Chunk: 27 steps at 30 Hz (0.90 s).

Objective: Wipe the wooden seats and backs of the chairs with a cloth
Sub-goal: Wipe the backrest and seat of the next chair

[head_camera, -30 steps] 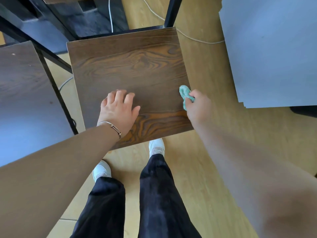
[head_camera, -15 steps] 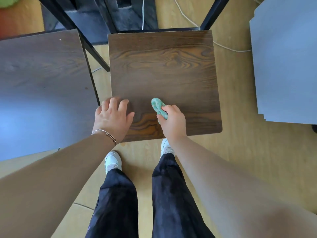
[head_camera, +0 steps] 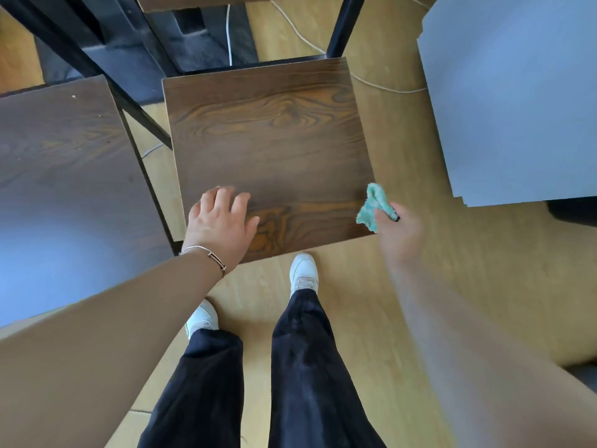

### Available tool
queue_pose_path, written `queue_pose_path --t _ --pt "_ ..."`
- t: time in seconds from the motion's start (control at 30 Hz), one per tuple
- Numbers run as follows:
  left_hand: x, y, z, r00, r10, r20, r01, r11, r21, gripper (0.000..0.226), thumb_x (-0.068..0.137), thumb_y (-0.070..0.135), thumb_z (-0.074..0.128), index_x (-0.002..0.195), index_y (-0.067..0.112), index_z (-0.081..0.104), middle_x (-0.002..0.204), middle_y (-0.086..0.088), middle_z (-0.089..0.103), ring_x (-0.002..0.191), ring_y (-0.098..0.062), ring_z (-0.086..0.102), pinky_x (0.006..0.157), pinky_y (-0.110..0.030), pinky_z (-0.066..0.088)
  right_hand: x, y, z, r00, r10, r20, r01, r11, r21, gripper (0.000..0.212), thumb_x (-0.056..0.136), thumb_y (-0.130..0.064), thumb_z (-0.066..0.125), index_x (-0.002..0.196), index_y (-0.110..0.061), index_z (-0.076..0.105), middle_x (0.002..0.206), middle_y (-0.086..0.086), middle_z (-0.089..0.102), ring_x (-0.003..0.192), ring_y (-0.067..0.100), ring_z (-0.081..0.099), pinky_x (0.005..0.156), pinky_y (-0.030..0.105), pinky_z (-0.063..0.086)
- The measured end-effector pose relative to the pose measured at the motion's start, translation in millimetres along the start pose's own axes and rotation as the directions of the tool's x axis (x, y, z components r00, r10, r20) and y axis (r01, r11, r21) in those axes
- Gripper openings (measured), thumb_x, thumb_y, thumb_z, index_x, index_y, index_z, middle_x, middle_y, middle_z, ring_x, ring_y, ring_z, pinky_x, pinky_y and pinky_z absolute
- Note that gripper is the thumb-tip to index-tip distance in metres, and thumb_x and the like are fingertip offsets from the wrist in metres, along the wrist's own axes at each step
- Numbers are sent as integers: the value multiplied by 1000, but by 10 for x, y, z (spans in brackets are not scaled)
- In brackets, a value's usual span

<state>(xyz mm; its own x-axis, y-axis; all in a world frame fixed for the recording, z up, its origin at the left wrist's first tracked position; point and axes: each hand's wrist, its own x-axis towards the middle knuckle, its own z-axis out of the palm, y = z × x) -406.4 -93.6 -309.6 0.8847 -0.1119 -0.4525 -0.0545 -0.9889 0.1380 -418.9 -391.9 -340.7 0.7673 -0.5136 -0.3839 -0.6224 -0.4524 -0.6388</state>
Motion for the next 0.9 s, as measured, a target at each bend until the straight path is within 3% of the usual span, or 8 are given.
queue_pose_path --t 0.07,0.13,0.3,0.43,0.6,0.7,0.8,0.9 --pt "75 182 -5 999 51 6 -51 999 3 51 99 48 35 143 21 35 146 -7 34 133 -33 28 106 -47 32 78 182 -179 997 69 -40 -70 997 -18 21 88 -15 56 69 -7 55 57 -6 43 50 7 35 47 20 27" --pt "139 314 2 995 97 -3 -97 995 3 52 99 48 36 143 20 36 146 -6 34 134 -32 28 107 -47 31 121 299 -226 994 108 -34 -109 994 -17 17 88 -17 58 75 -12 66 62 -3 55 56 9 45 53 22 36" --pt "244 336 50 993 121 -12 -121 992 25 53 98 49 36 143 21 37 148 -6 33 134 -33 28 107 -47 31 127 391 -35 1000 22 -18 -24 996 -81 24 90 -16 60 68 -25 61 70 3 57 59 15 50 55 26 37" --pt "250 163 55 993 118 -22 -117 993 23 52 98 48 38 142 20 39 147 -7 34 134 -33 28 108 -49 30 73 402 87 992 -5 -123 -17 984 -178 13 90 -14 59 81 -18 67 81 6 61 71 22 58 59 27 39" --pt "153 -66 24 994 93 -54 -93 996 -8 52 96 47 42 140 19 42 145 -8 38 131 -35 32 105 -50 33 42 298 112 980 91 -179 -114 986 -119 17 88 -12 59 99 -13 72 81 -1 63 65 10 52 53 12 33" --pt "60 -195 10 995 77 -67 -80 996 -34 51 96 46 43 139 19 43 144 -8 39 130 -35 34 104 -50 35 -91 159 234 992 45 -119 -58 992 -115 18 87 -10 60 101 -13 73 75 -4 62 62 9 53 54 9 39" --pt "-42 -354 10 996 61 -69 -65 996 -59 50 96 46 43 138 19 43 143 -9 40 128 -35 35 102 -51 37 -289 -30 515 999 -41 -26 37 990 -134 21 88 -13 65 107 -14 73 87 0 66 75 17 64 71 33 56" --pt "-151 -535 20 997 43 -63 -48 996 -74 50 97 46 42 139 19 42 144 -8 39 129 -34 34 103 -51 36 -525 -258 837 990 -99 101 108 991 -81 18 90 -13 67 107 -13 72 90 3 65 72 20 69 70 38 59"
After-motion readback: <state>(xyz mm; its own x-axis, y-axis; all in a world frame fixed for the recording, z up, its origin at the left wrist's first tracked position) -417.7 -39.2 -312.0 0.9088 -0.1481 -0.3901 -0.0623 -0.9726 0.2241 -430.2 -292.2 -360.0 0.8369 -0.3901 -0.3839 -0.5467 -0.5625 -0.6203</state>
